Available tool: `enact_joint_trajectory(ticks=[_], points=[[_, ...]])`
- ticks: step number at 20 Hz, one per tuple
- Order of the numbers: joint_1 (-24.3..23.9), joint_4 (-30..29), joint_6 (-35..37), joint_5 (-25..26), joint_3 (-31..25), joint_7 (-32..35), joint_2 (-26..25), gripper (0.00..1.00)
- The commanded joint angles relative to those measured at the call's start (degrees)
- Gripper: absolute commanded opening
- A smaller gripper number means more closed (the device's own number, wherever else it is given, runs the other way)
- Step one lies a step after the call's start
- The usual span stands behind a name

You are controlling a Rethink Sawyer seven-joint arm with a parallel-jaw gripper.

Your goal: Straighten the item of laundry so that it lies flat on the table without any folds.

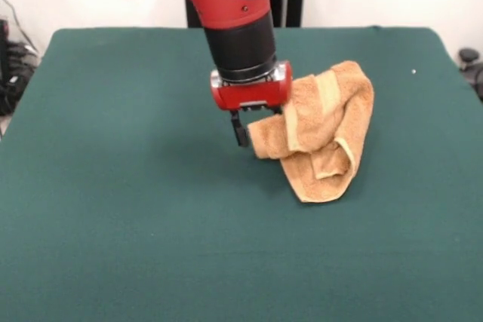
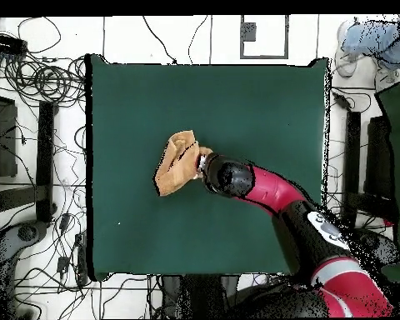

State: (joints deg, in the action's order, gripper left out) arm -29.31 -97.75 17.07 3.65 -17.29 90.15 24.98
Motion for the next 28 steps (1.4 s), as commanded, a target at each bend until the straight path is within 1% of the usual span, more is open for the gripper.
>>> enact_joint_trajectory(ticks=[1,7,11,14,15,18,22,27,28], points=[[-1.65,-2.57,1.51,-3.3,-12.91,5.45,-2.58,1.0],[-4.27,-3.93,2.37,-2.85,-15.44,5.86,-2.7,1.0],[-5.22,-5.54,1.29,-3.25,-15.72,8.13,-2.34,1.0],[-4.92,-6.44,0.86,-4.55,-14.71,11.15,-1.76,1.0],[-4.78,-6.62,0.8,-4.91,-14.44,11.5,-1.61,0.0],[-4.24,-6.84,0.79,-6.0,-13.75,13.03,-1.41,0.0],[-3.54,-6.77,0.44,-6.89,-13.16,13.09,-1.25,0.0],[-3.06,-7.21,-0.66,-7.21,-12.6,12.9,-0.87,0.0],[-2.97,-7.38,-2.03,-6.6,-12.45,12.81,-0.68,0.0]])
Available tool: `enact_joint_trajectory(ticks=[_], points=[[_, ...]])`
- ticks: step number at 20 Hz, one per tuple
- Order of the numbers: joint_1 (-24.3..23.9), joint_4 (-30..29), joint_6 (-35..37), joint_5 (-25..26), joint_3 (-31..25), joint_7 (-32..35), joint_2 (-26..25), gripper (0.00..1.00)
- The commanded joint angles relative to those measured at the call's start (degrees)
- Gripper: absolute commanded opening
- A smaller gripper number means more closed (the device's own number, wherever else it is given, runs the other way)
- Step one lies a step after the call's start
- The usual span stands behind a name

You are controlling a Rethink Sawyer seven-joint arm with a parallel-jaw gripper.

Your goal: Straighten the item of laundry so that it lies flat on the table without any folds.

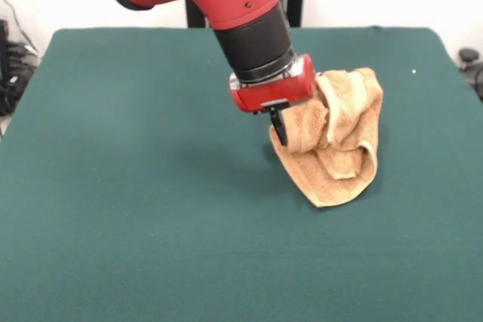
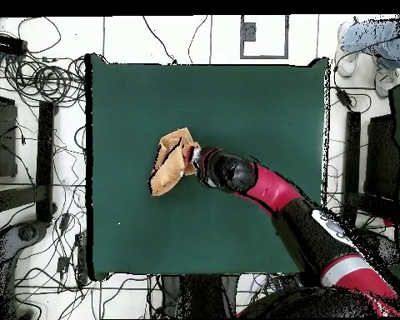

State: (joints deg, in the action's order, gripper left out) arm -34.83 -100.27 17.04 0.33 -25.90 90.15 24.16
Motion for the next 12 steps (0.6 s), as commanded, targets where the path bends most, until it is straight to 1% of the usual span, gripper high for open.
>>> enact_joint_trajectory(ticks=[1,3,5,6,7,8,9,10,12], points=[[2.56,-4.97,-2.81,-2.87,-3.82,12.6,0.25,0.0],[2.6,-5.67,-3.89,-2.57,-3.7,12.94,0.7,0.0],[5.38,-5.4,-2.46,-2.07,-0.14,13.43,3.54,0.0],[11.57,-2.54,0.71,-0.39,8.14,13.9,7.19,0.0],[15.03,-0.92,2.44,0.96,12.92,13.97,9.19,0.0],[21.17,2.5,5.64,3.9,21.28,13.97,11.54,0.0],[23.69,4.01,7.67,5.12,24.79,13.8,12.29,0.0],[27.41,6.41,8.94,7.37,29.9,13.14,12.63,0.0],[30.13,8.24,7.61,9.21,33.93,11.84,12.42,0.0]])
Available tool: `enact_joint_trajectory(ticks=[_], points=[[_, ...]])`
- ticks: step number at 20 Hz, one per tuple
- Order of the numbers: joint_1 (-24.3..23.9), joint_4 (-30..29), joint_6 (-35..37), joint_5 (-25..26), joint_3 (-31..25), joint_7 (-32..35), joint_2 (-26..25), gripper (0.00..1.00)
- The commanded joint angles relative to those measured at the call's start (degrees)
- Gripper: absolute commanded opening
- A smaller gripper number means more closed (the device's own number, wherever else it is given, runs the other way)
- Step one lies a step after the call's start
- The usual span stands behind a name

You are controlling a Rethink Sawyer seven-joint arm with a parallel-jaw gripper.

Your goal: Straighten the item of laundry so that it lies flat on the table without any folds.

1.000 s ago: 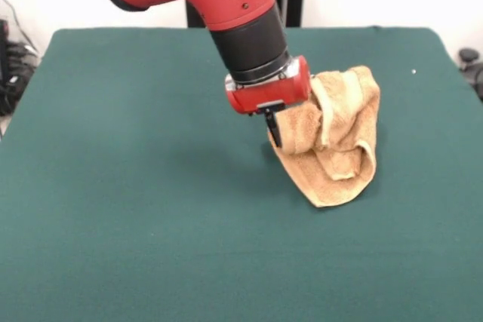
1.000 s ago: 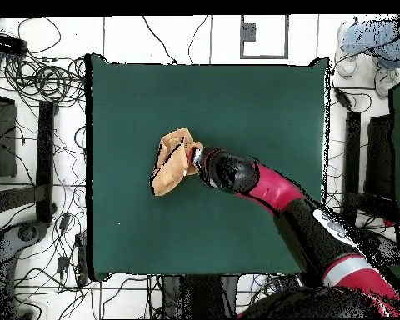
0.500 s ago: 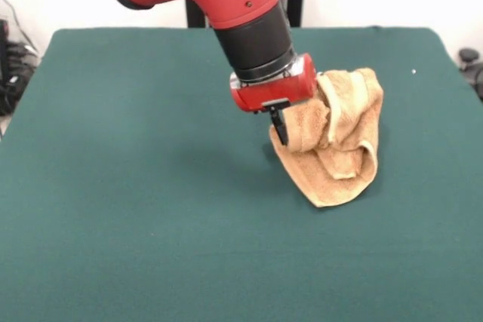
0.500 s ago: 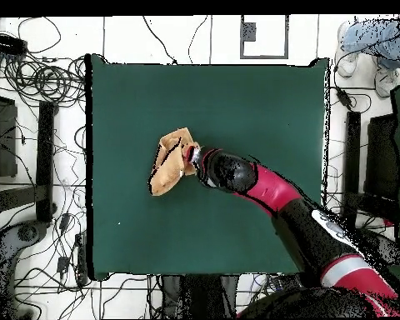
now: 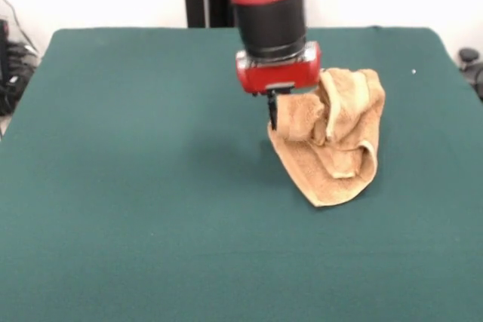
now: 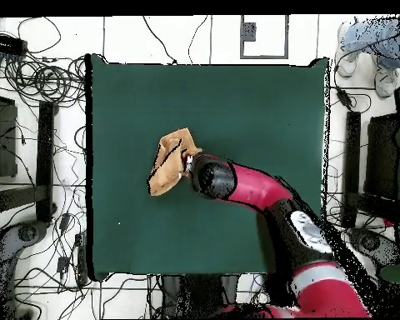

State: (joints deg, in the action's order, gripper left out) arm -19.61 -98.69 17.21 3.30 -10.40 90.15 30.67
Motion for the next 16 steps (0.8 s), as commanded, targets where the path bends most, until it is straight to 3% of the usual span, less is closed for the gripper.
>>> enact_joint_trajectory(ticks=[1,7,12,16], points=[[15.15,6.76,6.76,6.28,18.92,11.41,5.74,0.0],[15.55,6.84,5.23,5.32,18.74,10.27,4.03,0.0],[15.17,11.42,6.55,4.01,18.06,8.86,0.15,0.0],[14.0,10.48,6.29,4.12,17.27,7.8,0.46,0.0]])
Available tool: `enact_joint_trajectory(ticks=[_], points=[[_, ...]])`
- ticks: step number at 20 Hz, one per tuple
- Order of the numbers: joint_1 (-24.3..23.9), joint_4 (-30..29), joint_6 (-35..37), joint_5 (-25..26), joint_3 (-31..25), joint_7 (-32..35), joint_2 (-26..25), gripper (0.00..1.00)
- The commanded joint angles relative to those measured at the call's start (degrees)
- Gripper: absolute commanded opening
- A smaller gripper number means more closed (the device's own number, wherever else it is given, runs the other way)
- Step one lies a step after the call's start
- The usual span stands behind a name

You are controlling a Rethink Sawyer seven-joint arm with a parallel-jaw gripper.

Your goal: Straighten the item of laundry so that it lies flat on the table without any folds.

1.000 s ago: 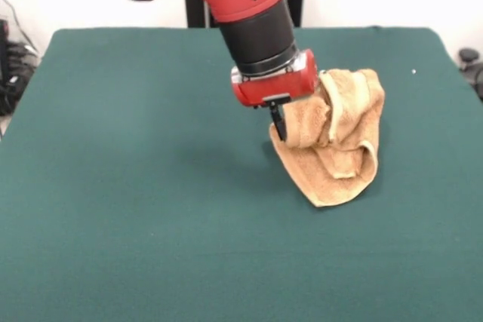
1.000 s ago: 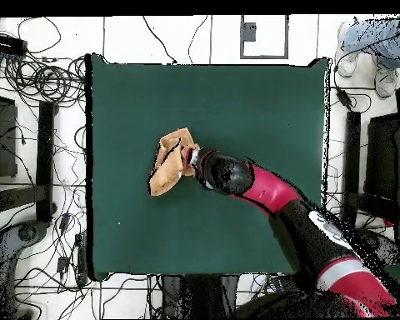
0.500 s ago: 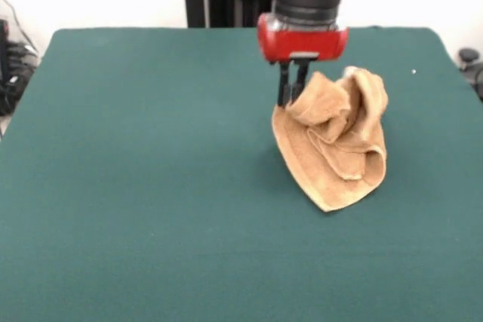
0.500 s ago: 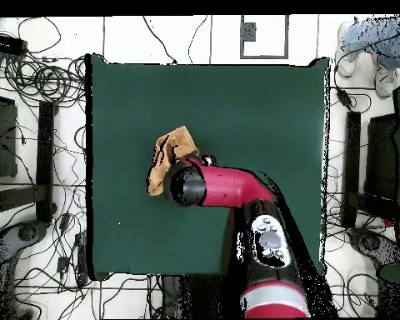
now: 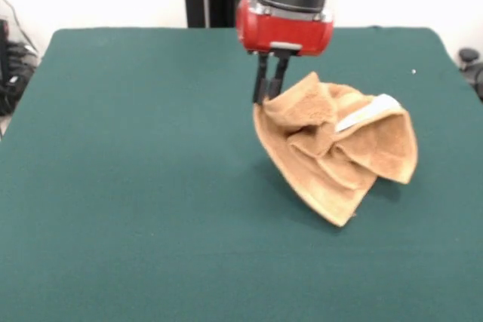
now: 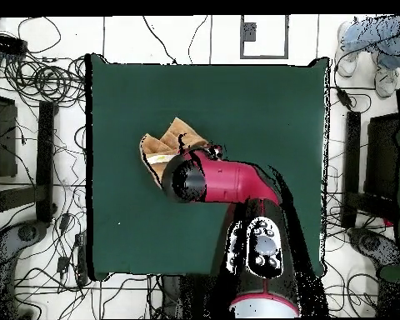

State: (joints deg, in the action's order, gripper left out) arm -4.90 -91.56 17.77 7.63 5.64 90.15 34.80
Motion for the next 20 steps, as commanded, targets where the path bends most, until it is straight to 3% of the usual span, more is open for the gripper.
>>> enact_joint_trajectory(ticks=[1,10,13,18,20], points=[[-0.62,3.33,5.73,-0.17,1.31,7.85,-3.7,0.0],[2.67,5.85,4.89,1.55,5.76,8.44,-3.99,0.0],[6.34,8.07,4.94,2.47,11.15,10.19,-4.5,0.0],[17.94,11.2,5.26,2.75,26.74,16.57,-6.34,0.0],[19.89,11.7,5.85,2.14,29.38,16.84,-6.76,0.0]])
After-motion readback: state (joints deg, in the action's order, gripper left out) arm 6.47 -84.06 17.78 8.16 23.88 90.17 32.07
